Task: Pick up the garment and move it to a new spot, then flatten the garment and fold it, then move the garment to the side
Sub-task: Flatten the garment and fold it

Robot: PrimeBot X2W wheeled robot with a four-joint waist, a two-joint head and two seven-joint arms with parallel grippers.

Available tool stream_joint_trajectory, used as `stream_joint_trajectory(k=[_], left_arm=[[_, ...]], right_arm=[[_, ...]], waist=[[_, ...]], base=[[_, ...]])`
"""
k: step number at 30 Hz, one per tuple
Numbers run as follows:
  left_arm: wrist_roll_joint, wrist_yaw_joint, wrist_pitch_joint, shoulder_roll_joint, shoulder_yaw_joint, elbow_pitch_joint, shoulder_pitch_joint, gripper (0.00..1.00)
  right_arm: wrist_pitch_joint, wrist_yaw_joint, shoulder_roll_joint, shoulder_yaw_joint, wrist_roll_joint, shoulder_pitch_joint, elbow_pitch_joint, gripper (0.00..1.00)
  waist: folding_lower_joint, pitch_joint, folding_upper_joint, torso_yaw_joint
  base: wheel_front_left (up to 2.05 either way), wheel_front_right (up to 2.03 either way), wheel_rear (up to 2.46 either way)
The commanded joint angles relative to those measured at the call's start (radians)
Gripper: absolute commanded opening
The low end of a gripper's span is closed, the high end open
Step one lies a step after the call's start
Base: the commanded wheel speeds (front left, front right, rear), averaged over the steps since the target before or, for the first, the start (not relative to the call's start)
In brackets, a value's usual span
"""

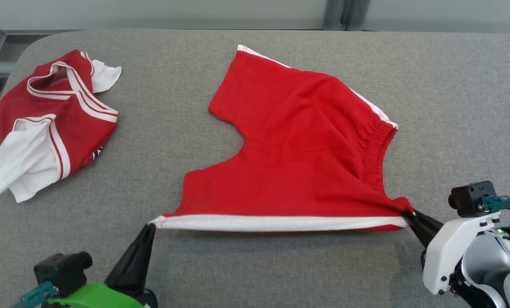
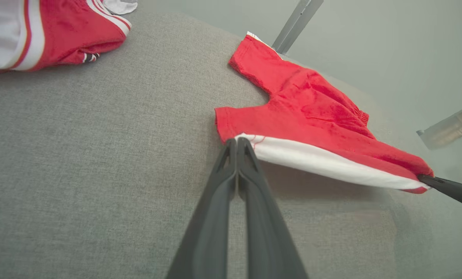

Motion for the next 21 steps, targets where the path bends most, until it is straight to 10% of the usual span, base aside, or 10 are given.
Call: stream_joint_trajectory(k=[1, 21], left_arm=[[0.020, 0.008, -0.012, 0.011, 0.016, 0.005, -0.047, 0.00], [0.326, -0.133, 0.065, -0.111, -0.081, 0.395, -0.734, 0.00]], right_arm=[[-0.015, -0.004, 0.000, -0.010, 0.008, -0.014, -0.008, 0.00], [-0.129, -0.003, 0.107, 0.045, 0.034, -0.390, 0.083, 0.00]], waist=[[0.0001, 0.017, -0.0001, -0.017], [0.0001, 0.282, -0.0001, -0.127]], base=[[0.00, 0.00, 0.00], [0.00, 0.00, 0.00]])
